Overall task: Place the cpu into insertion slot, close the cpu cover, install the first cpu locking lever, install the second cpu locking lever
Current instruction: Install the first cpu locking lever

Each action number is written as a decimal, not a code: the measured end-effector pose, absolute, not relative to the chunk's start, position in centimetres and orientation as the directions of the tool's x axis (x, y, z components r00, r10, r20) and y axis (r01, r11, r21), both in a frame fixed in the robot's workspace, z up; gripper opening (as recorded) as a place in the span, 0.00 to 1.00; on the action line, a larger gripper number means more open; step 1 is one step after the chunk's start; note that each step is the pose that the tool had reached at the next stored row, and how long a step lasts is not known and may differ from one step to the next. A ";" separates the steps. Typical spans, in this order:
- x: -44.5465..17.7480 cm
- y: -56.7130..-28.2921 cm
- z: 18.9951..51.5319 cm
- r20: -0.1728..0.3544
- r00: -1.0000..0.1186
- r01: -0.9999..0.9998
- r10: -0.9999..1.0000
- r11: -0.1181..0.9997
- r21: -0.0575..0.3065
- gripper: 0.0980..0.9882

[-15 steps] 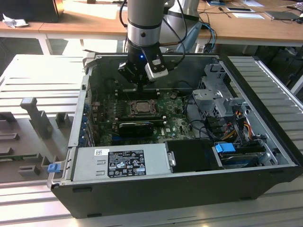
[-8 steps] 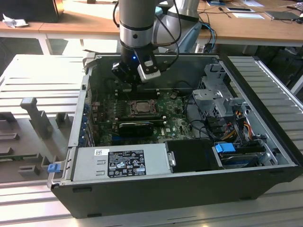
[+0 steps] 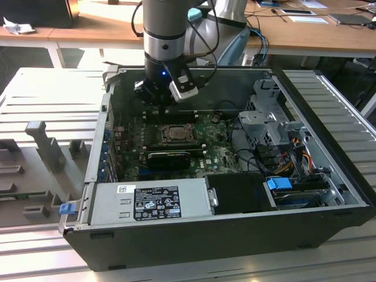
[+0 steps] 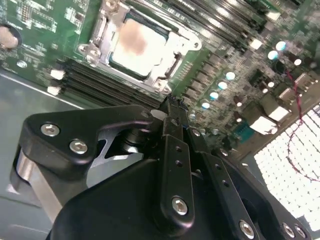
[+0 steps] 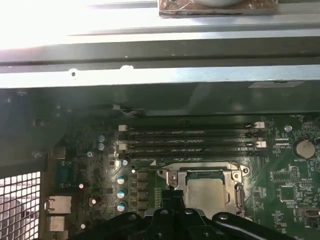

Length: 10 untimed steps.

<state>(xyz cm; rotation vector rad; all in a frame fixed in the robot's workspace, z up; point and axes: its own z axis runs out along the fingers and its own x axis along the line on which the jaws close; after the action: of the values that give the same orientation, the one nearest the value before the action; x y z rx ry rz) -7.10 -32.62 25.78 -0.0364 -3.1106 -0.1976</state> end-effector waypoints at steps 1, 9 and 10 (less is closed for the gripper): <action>-8.2 -32.6 25.6 0.026 -0.999 0.025 0.021 0.992 0.126 0.01; -10.7 -31.8 25.5 0.025 -0.999 0.024 0.021 0.992 0.126 0.01; -10.7 -31.5 25.5 0.025 -0.999 0.024 0.021 0.992 0.126 0.01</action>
<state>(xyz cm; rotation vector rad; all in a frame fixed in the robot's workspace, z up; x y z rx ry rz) -10.71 -31.54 25.50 -0.0355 -3.1120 -0.1976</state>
